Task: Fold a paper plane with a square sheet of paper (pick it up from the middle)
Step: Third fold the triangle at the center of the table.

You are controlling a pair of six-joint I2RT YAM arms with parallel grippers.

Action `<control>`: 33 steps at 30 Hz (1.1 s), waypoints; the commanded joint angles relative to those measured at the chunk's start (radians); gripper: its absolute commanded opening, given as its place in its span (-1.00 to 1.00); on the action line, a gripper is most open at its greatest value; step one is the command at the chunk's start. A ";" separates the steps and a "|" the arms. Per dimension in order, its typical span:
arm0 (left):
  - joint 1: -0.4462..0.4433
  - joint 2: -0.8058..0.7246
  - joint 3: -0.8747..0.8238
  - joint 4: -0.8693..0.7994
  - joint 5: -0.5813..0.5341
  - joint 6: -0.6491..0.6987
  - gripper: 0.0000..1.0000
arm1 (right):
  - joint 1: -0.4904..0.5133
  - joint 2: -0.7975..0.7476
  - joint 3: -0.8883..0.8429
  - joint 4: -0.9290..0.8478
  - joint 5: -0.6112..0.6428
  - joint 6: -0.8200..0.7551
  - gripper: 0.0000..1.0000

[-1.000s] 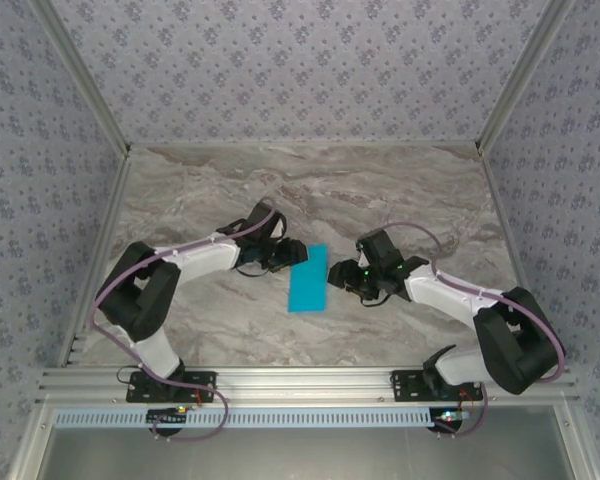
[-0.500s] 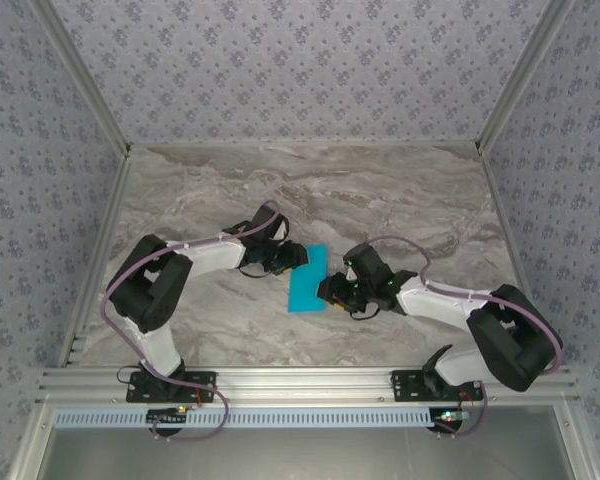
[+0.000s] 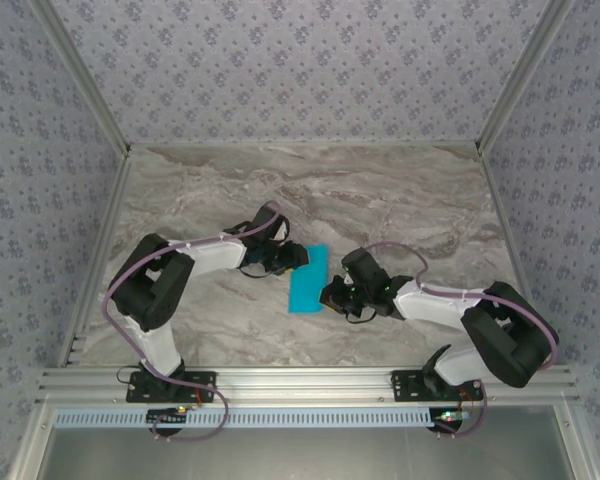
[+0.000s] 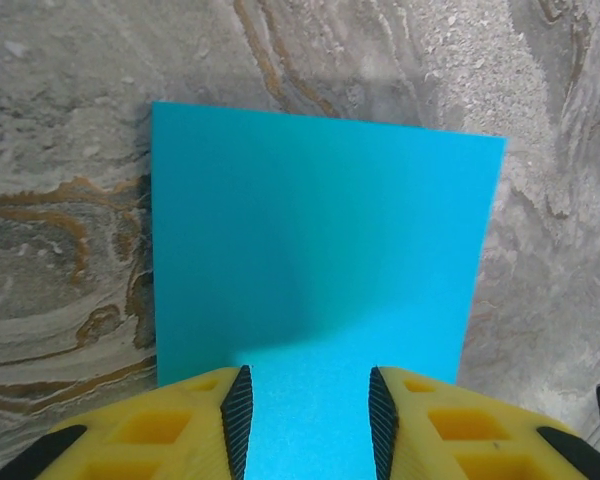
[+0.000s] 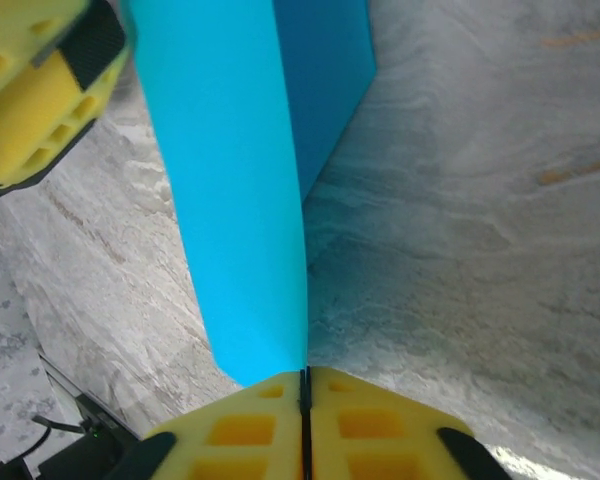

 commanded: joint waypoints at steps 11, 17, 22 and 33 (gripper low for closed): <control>-0.029 0.043 0.041 0.040 0.058 0.024 -0.27 | -0.215 0.044 0.133 -0.402 -0.222 -0.393 -0.92; -0.029 0.078 0.062 0.014 0.038 0.024 -0.32 | -0.225 0.047 0.114 -0.335 -0.242 -0.339 -0.83; -0.031 0.103 0.073 -0.013 0.029 0.030 -0.35 | -0.221 0.016 0.078 -0.290 -0.241 -0.276 -0.72; -0.038 0.119 0.078 -0.037 0.010 0.043 -0.38 | -0.213 -0.033 0.047 -0.257 -0.214 -0.214 -0.84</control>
